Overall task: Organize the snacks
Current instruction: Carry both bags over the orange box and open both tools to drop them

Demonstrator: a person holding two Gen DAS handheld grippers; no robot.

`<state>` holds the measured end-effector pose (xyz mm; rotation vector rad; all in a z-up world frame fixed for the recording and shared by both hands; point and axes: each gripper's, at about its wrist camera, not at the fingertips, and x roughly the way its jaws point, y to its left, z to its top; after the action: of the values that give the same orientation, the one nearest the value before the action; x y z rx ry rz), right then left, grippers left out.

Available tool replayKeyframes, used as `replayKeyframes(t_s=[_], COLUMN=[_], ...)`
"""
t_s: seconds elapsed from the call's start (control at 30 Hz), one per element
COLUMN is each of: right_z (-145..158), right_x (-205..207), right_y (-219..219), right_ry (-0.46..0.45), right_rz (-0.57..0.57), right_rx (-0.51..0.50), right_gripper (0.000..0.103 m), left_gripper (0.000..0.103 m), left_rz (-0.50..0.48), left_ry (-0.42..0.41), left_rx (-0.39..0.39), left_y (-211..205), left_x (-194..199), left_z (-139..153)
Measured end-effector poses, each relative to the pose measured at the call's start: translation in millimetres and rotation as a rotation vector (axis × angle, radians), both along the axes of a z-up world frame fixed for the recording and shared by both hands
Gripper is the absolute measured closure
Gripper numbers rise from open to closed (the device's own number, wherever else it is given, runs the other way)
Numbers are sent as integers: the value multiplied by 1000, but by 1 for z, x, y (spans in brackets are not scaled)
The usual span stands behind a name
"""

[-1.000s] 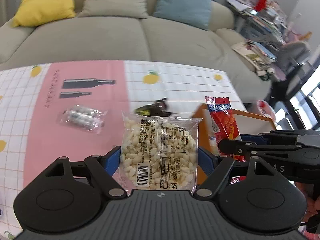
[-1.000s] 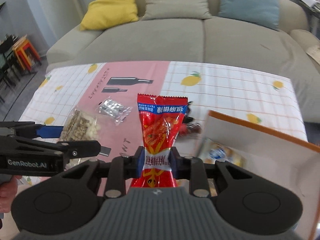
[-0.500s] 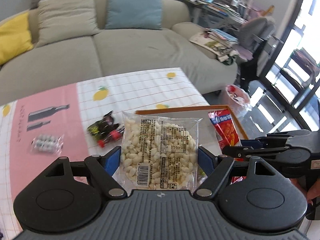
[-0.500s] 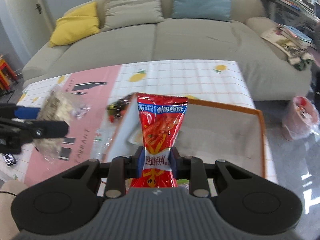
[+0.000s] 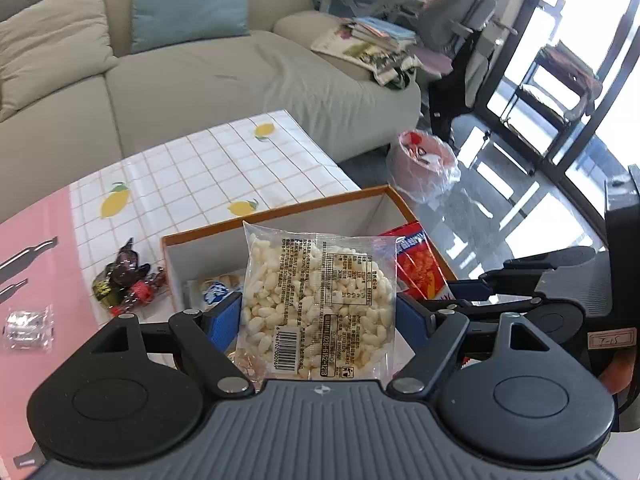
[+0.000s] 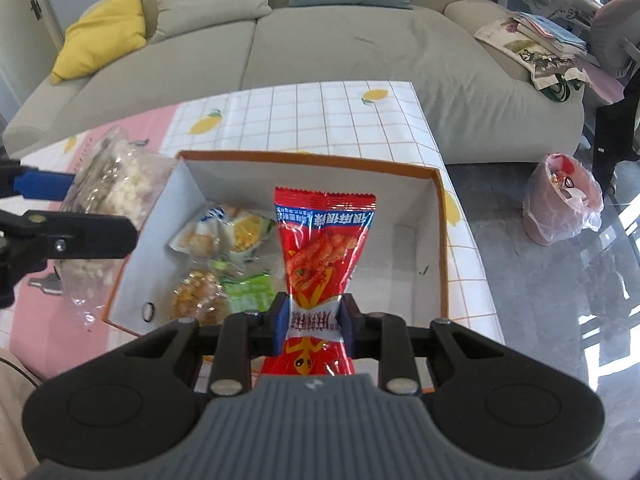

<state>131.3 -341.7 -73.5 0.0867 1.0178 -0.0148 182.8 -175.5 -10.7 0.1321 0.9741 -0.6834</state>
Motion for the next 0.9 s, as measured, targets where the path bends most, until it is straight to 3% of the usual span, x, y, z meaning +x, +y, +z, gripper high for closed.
replayKeyframes(t_s=[0.43,0.9], right_z=[-42,-77], right_x=[35,56], right_y=[-6,-5], right_ry=[160,255], right_rz=[60,103], right_rx=[-98,-108], right_gripper=[78,78], left_gripper=[11,11], left_rz=[-93,-151], left_ry=[78,106], left_rx=[79,163], left_y=[-37,-59], left_x=[28,43], left_z=[-50,-88])
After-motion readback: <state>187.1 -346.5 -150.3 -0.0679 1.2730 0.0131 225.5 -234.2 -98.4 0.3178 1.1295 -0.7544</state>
